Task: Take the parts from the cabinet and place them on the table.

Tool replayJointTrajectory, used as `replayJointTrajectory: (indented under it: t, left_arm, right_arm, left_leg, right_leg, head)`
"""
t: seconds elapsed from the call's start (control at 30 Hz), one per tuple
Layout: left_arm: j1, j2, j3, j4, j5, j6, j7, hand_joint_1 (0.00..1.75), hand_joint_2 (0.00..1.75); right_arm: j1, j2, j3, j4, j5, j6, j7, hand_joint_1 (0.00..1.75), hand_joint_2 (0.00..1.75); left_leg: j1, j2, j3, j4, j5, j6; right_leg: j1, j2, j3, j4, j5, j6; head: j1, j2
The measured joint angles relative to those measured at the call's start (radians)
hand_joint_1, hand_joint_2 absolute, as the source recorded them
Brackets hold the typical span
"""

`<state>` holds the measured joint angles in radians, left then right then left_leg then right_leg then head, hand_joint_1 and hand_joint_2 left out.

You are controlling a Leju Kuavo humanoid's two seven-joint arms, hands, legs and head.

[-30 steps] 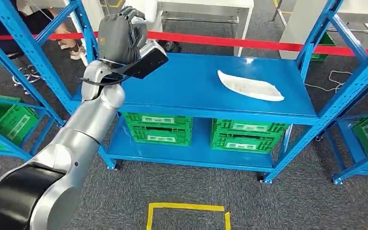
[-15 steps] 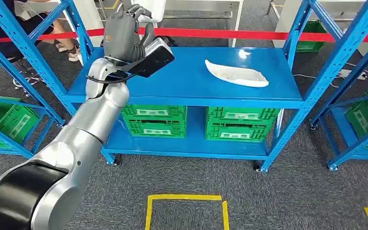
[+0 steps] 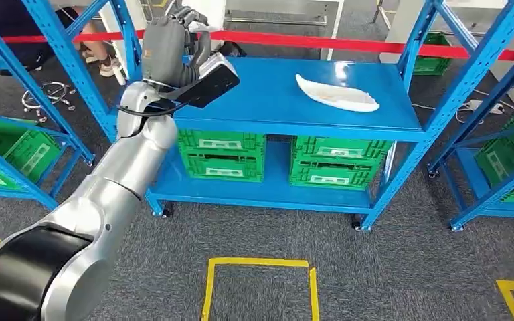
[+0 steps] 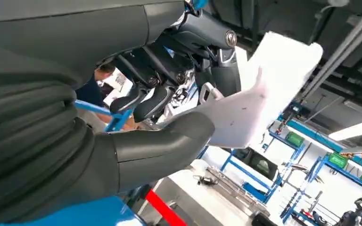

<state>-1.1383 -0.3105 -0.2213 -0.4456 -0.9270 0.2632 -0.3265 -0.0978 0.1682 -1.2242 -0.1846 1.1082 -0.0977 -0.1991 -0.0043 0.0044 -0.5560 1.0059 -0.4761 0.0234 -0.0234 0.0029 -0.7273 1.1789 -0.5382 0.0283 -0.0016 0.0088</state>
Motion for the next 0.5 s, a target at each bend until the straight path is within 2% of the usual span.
replayJointTrajectory:
  t: [0.03, 0.07, 0.1, 0.13, 0.17, 0.2, 0.23, 0.27, 0.3, 0.37, 0.43, 0.47, 0.5]
  left_arm:
    - [0.000, 0.000, 0.000, 0.001, 0.000, 0.000, 0.001, 1.75, 1.75]
    - [0.001, 0.000, -0.001, 0.003, 0.000, 0.000, 0.001, 1.75, 1.75]
    - [0.002, 0.000, -0.002, 0.005, 0.000, -0.003, 0.001, 1.75, 1.75]
    - [0.003, 0.000, -0.004, 0.006, 0.000, -0.003, 0.001, 1.75, 1.75]
    - [0.003, 0.001, -0.006, 0.006, 0.000, -0.004, 0.001, 1.75, 1.75]
    - [0.003, 0.002, -0.006, 0.006, 0.000, -0.005, 0.001, 1.75, 1.75]
    - [0.002, 0.002, -0.006, 0.006, 0.002, -0.005, 0.001, 1.75, 1.75]
    - [0.002, 0.002, -0.006, 0.004, 0.003, -0.005, 0.001, 1.75, 1.75]
    - [0.002, 0.003, -0.006, 0.004, 0.006, -0.006, 0.001, 1.75, 1.75]
    - [0.002, 0.003, -0.010, 0.004, 0.013, -0.011, -0.001, 1.75, 1.75]
    - [0.002, 0.008, -0.013, 0.004, 0.028, -0.021, -0.002, 1.75, 1.75]
    - [0.002, 0.011, -0.013, 0.004, 0.030, -0.026, -0.002, 1.75, 1.75]
    - [0.001, 0.015, -0.013, 0.004, 0.034, -0.028, -0.002, 1.75, 1.75]
  right_arm:
    - [0.000, 0.000, 0.000, 0.000, 0.000, 0.000, 0.000, 0.00, 0.00]
    - [0.000, 0.000, 0.000, 0.000, 0.001, 0.000, 0.000, 0.00, 0.00]
    - [0.000, 0.000, 0.000, 0.000, 0.001, 0.000, 0.000, 0.00, 0.00]
    - [0.000, 0.000, 0.000, 0.000, 0.001, 0.000, 0.000, 0.00, 0.00]
    - [0.000, 0.000, 0.000, 0.000, 0.001, 0.001, -0.002, 0.00, 0.00]
    - [0.000, 0.000, 0.000, 0.000, 0.001, 0.002, -0.004, 0.00, 0.00]
    - [-0.002, -0.001, 0.000, 0.000, 0.001, 0.002, -0.006, 0.00, 0.00]
    - [-0.004, -0.001, 0.000, 0.000, 0.002, 0.003, -0.006, 0.00, 0.00]
    - [-0.004, -0.001, 0.000, 0.000, 0.002, 0.003, -0.006, 0.00, 0.00]
    - [-0.004, -0.001, 0.000, 0.000, 0.003, -0.001, -0.003, 0.00, 0.00]
    - [-0.003, 0.001, 0.000, 0.000, 0.003, -0.011, 0.000, 0.00, 0.00]
    - [-0.004, 0.000, 0.000, 0.000, 0.004, -0.017, 0.000, 0.00, 0.00]
    - [-0.005, 0.000, 0.000, 0.000, 0.004, -0.019, 0.000, 0.00, 0.00]
  left_leg:
    - [-0.001, 0.000, -0.014, 0.002, 0.009, 0.002]
    - [-0.002, 0.001, -0.028, 0.006, 0.017, 0.001]
    - [-0.003, 0.001, -0.041, 0.010, 0.025, 0.000]
    - [-0.002, 0.001, -0.054, 0.015, 0.031, -0.001]
    - [-0.001, 0.001, -0.071, 0.023, 0.038, -0.004]
    - [-0.001, 0.001, -0.081, 0.029, 0.042, -0.007]
    - [0.000, 0.002, -0.092, 0.040, 0.045, -0.012]
    - [-0.006, 0.001, -0.103, 0.045, 0.050, -0.020]
    - [-0.005, 0.001, -0.102, 0.045, 0.054, -0.026]
    - [-0.003, 0.001, -0.105, 0.045, 0.068, -0.036]
    - [-0.003, -0.001, -0.115, 0.046, 0.071, -0.048]
    - [-0.002, -0.002, -0.130, 0.072, 0.025, -0.054]
    - [0.001, -0.002, -0.149, 0.133, -0.033, -0.060]
  right_leg:
    - [0.000, 0.000, -0.023, 0.080, -0.040, 0.003]
    - [0.001, 0.000, -0.039, 0.146, -0.060, 0.004]
    - [0.001, 0.000, -0.038, 0.173, -0.053, 0.004]
    - [0.001, 0.000, -0.018, 0.160, -0.028, 0.004]
    - [0.000, -0.001, 0.036, 0.091, 0.014, 0.002]
    - [0.000, -0.001, 0.089, 0.016, 0.037, 0.001]
    - [0.000, -0.003, 0.154, -0.086, 0.026, -0.001]
    - [0.006, -0.003, 0.179, -0.127, -0.003, -0.006]
    - [0.010, 0.001, 0.168, -0.114, 0.010, -0.020]
    - [0.010, 0.002, 0.162, -0.119, 0.012, -0.030]
    - [0.003, -0.002, 0.151, -0.128, 0.034, -0.047]
    - [0.002, -0.002, 0.142, -0.131, 0.045, -0.053]
    - [0.002, -0.002, 0.128, -0.131, 0.055, -0.054]
  head:
    - [0.000, 0.000]
    - [0.001, 0.000]
    - [0.002, 0.000]
    - [0.002, 0.000]
    - [0.003, 0.000]
    - [0.003, 0.000]
    - [0.003, 0.000]
    - [0.005, 0.000]
    - [0.003, 0.000]
    - [0.003, 0.000]
    - [0.002, 0.000]
    - [-0.002, 0.000]
    - [-0.008, 0.000]
